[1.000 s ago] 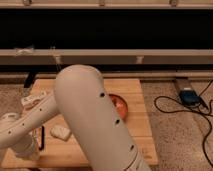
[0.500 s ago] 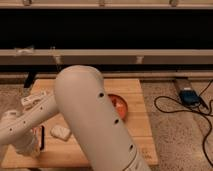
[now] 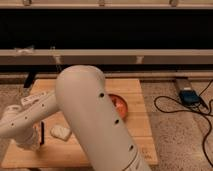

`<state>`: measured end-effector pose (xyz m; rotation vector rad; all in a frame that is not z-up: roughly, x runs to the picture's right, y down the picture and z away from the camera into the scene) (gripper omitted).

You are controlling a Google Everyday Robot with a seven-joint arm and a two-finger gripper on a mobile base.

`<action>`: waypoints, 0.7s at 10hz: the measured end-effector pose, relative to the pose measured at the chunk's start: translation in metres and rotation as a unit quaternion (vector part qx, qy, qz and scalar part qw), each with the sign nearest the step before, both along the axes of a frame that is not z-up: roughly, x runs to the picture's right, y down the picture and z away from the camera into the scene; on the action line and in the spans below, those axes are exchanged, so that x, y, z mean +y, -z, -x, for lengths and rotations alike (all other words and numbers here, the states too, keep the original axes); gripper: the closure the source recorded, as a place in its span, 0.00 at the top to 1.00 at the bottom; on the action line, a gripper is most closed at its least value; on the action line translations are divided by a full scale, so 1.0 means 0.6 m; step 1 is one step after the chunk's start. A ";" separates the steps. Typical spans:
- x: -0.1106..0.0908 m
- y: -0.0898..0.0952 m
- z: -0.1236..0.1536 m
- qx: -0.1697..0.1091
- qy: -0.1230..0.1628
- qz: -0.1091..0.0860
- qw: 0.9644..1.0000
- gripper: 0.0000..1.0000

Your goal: Push the eraser across the table

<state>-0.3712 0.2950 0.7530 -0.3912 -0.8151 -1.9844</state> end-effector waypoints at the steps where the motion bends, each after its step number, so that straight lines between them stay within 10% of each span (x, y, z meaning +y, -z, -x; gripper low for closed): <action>1: -0.012 -0.011 0.000 0.000 -0.005 -0.003 1.000 0.00; 7: -0.077 -0.076 0.044 -0.013 -0.026 -0.024 0.999 0.00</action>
